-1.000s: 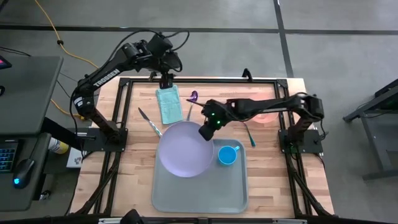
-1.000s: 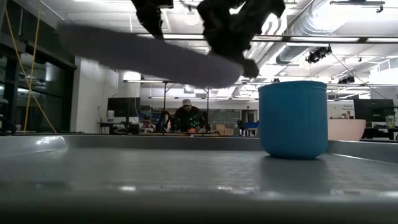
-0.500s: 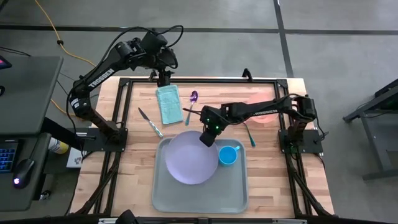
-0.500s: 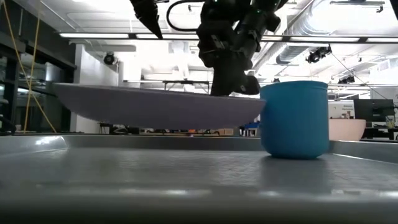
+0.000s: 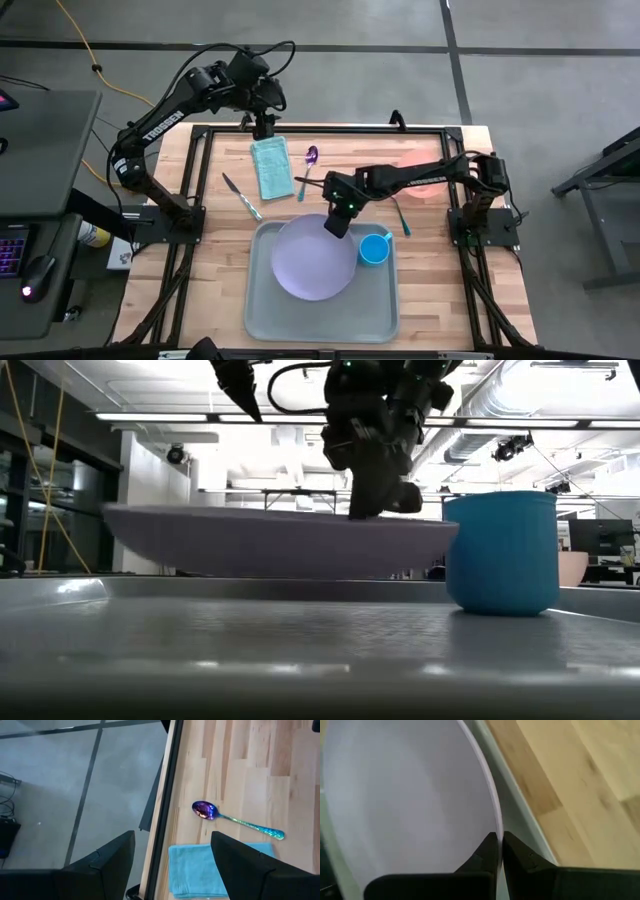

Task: Set up tray
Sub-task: Put the purple plate on the gray tray to the bottom of the blue mug

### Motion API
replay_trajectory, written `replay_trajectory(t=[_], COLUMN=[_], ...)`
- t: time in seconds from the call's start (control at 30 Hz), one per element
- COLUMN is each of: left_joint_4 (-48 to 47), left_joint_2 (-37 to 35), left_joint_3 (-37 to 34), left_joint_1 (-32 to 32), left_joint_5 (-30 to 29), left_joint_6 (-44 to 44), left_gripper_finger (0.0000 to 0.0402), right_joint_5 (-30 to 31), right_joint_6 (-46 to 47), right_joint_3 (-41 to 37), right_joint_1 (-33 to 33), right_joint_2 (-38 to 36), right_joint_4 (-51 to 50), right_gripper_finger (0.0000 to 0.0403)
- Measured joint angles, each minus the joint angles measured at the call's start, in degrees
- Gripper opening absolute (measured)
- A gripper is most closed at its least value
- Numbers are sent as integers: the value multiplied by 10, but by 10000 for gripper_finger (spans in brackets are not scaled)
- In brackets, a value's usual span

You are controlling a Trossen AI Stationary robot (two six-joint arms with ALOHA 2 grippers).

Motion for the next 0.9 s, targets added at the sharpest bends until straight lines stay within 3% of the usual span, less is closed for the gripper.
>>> replay_trajectory(t=[0.33, 0.9], left_joint_4=[0, -4], left_joint_2=[0, 0], left_joint_3=[0, 1], left_joint_1=[0, 0], left_joint_5=[0, 10], left_joint_6=[0, 1], left_gripper_finger=[294, 294], right_joint_5=[-51, -66], right_joint_6=[-64, -73], right_joint_3=[0, 0], right_joint_1=[13, 56], right_joint_2=[0, 21], right_joint_4=[2, 29], right_gripper_finger=[0, 0])
